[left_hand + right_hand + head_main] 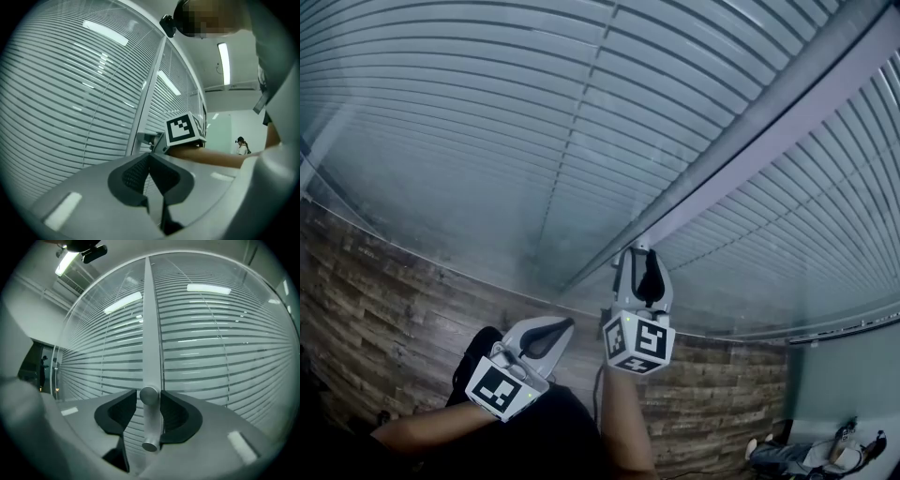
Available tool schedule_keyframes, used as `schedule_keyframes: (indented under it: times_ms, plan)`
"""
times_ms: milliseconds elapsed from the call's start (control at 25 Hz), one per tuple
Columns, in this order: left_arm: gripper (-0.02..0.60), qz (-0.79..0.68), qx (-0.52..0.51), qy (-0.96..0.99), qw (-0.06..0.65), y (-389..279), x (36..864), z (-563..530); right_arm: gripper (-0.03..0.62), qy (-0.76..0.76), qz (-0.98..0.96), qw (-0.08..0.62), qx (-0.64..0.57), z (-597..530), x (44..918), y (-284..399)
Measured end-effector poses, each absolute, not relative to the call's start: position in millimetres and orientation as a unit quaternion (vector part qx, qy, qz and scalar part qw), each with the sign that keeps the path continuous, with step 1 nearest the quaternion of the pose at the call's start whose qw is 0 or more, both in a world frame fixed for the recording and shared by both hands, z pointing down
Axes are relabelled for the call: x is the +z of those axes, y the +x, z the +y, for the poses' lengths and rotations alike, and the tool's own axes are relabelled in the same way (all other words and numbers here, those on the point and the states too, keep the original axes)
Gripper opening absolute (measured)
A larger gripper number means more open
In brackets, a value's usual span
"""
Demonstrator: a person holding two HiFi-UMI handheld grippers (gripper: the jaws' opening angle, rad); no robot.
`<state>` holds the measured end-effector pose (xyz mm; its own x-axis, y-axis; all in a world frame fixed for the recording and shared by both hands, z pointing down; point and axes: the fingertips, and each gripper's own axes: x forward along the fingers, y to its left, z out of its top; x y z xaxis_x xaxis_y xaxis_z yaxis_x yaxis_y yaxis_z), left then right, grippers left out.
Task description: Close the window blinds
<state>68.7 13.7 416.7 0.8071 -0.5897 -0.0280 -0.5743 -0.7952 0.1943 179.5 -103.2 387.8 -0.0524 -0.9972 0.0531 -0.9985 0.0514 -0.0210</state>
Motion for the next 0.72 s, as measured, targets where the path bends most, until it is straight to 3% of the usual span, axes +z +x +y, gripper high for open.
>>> schedule_keyframes:
  times_ms: [200,400,720]
  plan:
    - [0.000,-0.298,-0.041,0.949,0.095,72,414,14,0.132,0.693,-0.720,0.042,-0.002,-105,381,180]
    - [0.000,-0.293,-0.043,0.950,0.097,74,409,15,0.130,0.674,-0.705,0.184,-0.120,-105,378,173]
    - [0.000,-0.300,-0.038,0.946,0.114,68,420,14,0.132,0.638,-0.686,0.281,-0.208,-105,381,169]
